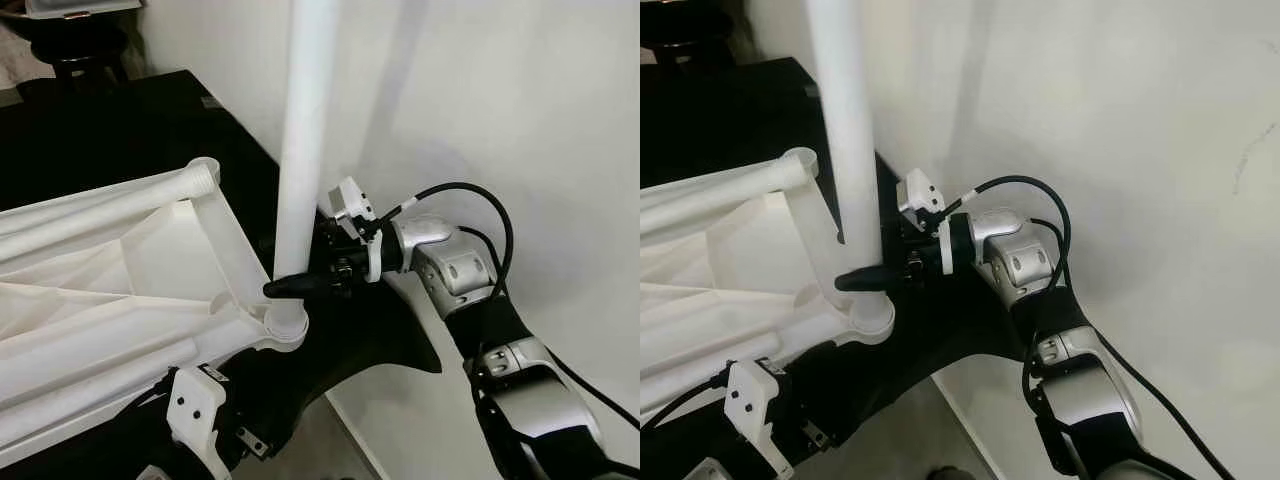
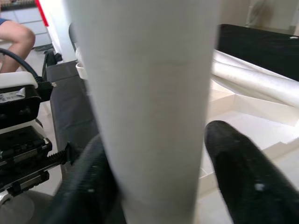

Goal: Building children table

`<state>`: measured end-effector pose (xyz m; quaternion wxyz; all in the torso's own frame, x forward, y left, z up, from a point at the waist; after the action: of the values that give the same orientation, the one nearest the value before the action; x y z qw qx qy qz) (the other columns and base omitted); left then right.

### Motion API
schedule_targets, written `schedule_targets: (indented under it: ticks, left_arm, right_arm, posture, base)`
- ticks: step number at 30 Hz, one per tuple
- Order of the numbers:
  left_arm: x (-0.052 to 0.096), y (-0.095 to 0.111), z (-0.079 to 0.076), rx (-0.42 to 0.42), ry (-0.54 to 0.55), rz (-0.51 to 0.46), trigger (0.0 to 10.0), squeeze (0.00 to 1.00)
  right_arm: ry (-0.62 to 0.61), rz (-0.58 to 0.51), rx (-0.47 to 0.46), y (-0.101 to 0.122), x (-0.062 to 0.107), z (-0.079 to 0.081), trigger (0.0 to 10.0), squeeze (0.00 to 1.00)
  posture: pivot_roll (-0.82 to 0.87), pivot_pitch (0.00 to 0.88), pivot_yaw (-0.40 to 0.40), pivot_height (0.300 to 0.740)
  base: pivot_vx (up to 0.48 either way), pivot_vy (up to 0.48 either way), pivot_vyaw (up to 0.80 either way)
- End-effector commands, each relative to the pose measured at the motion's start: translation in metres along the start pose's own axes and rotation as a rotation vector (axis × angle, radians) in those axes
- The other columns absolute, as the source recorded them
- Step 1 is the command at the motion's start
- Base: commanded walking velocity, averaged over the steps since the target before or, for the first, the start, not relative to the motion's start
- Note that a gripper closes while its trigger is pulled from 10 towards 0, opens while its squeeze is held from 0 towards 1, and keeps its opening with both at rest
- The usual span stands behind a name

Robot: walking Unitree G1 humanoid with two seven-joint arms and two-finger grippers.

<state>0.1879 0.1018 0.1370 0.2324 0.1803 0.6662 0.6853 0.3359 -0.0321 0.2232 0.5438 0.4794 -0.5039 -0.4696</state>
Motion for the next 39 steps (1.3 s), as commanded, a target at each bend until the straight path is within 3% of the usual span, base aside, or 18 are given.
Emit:
schedule_targets:
  ticks: [1,12,16,17,19,20,21,22,23,25,27,30,31,33,34,37,38,39]
  left_arm:
    - [0.001,0.000,-0.002,0.008,-0.004,0.008,10.0,0.00]
    - [0.001,0.000,-0.003,0.010,-0.005,0.010,10.0,0.00]
    - [0.001,0.000,-0.003,0.010,-0.002,0.010,10.0,0.00]
    - [0.001,-0.001,-0.002,0.009,-0.001,0.010,10.0,0.00]
    - [0.002,-0.001,-0.002,0.006,0.003,0.011,10.0,0.00]
    - [0.002,-0.001,-0.002,0.006,0.003,0.011,10.0,0.00]
    - [0.002,-0.001,-0.001,0.004,0.005,0.011,10.0,0.00]
    - [0.002,-0.001,-0.001,0.003,0.006,0.011,10.0,0.00]
    - [0.002,-0.001,-0.001,0.003,0.006,0.011,10.0,0.00]
    - [0.002,-0.002,0.001,0.002,0.007,0.011,10.0,0.00]
    - [0.000,-0.004,0.002,0.003,-0.005,0.013,10.0,0.00]
    - [-0.002,-0.005,0.002,0.005,-0.013,0.014,10.0,0.00]
    - [-0.002,-0.006,0.002,0.005,-0.014,0.015,10.0,0.00]
    - [-0.002,-0.006,0.002,0.005,-0.013,0.016,10.0,0.00]
    - [-0.002,-0.007,0.002,0.004,-0.010,0.016,10.0,0.00]
    - [-0.002,-0.007,0.003,0.003,-0.007,0.017,10.0,0.00]
    - [-0.002,-0.008,0.002,0.002,-0.005,0.017,10.0,0.00]
    - [-0.002,-0.008,0.002,0.003,-0.004,0.017,10.0,0.00]
  right_arm:
    - [-0.039,-0.033,-0.003,0.006,0.006,-0.005,0.0,0.00]
    - [0.002,-0.068,-0.011,0.005,0.007,-0.001,0.0,0.00]
    - [-0.098,-0.086,-0.003,0.000,0.004,-0.001,0.0,0.00]
    - [-0.188,-0.087,-0.002,-0.005,0.002,-0.004,0.0,0.00]
    - [-0.678,-0.082,-0.049,-0.026,0.005,-0.032,0.0,0.00]
    - [-0.678,-0.082,-0.049,-0.026,0.005,-0.032,0.0,0.00]
    - [-0.951,-0.035,-0.084,-0.046,0.021,-0.031,0.0,0.00]
    - [-1.066,-0.008,-0.116,-0.060,0.029,-0.021,0.0,0.00]
    - [-1.066,-0.008,-0.116,-0.060,0.029,-0.021,0.0,0.00]
    - [-1.034,0.028,-0.091,-0.068,0.020,0.004,0.0,0.00]
    - [-0.967,0.025,-0.071,-0.065,0.007,0.013,0.0,0.00]
    - [-0.955,0.024,-0.073,-0.064,0.004,0.014,0.0,0.00]
    - [-0.937,0.033,-0.075,-0.063,0.002,0.015,4.1,0.00]
    - [-0.926,0.040,-0.076,-0.063,0.000,0.015,4.1,0.00]
    - [-0.881,0.040,-0.080,-0.060,-0.005,0.016,10.0,0.00]
    - [-0.858,0.037,-0.087,-0.056,-0.011,0.018,10.0,0.00]
    - [-0.765,0.001,-0.120,-0.049,-0.019,0.023,10.0,1.00]
    - [-0.671,-0.056,-0.143,-0.037,-0.027,0.031,10.0,1.00]
  posture:
    - [-0.18,0.180,-0.113,0.740]
    - [-0.18,0.178,-0.112,0.740]
    - [-0.18,0.170,-0.130,0.740]
    - [-0.18,0.170,-0.130,0.740]
    - [-0.17,0.161,-0.145,0.740]
    - [-0.17,0.161,-0.145,0.740]
    - [-0.17,0.161,-0.143,0.740]
    - [-0.17,0.161,-0.143,0.740]
    - [-0.17,0.161,-0.143,0.740]
    - [-0.19,0.154,-0.126,0.740]
    - [-0.19,0.135,-0.123,0.740]
    - [-0.19,0.135,-0.123,0.740]
    - [-0.19,0.124,-0.125,0.740]
    - [-0.19,0.124,-0.125,0.740]
    - [-0.19,0.122,-0.126,0.740]
    - [-0.19,0.117,-0.128,0.740]
    - [-0.19,0.111,-0.130,0.740]
    - [-0.19,0.107,-0.132,0.740]
  base:
    - [0.000,0.000,0.00]
    - [0.000,0.000,0.00]
    - [0.000,0.000,0.00]
    - [0.000,0.000,0.00]
    - [0.000,0.000,0.00]
    - [0.000,0.000,0.00]
    - [0.000,0.000,0.00]
    - [0.000,0.000,0.00]
    - [0.000,0.000,0.00]
    - [0.000,0.000,0.00]
    - [0.000,0.000,0.00]
    - [0.000,0.000,0.00]
    - [0.000,0.000,0.00]
    - [0.000,0.000,0.00]
    - [0.000,0.000,0.00]
    - [0.000,0.000,0.00]
    - [0.000,0.000,0.00]
    - [0.000,0.000,0.00]
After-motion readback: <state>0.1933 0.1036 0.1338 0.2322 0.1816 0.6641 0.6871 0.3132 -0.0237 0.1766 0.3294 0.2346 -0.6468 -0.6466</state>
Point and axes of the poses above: a point about 5 cm out from each wrist's last joint towards the gripper, its own x axis pointing back from the gripper into the wrist, its own y axis along the axis of the wrist's last joint, z = x × y, the point moved 4 cm from there along -x, pointing out of the wrist towards the gripper, and after that the axes turned 9 degrees about -x, right-handed, at the moved point
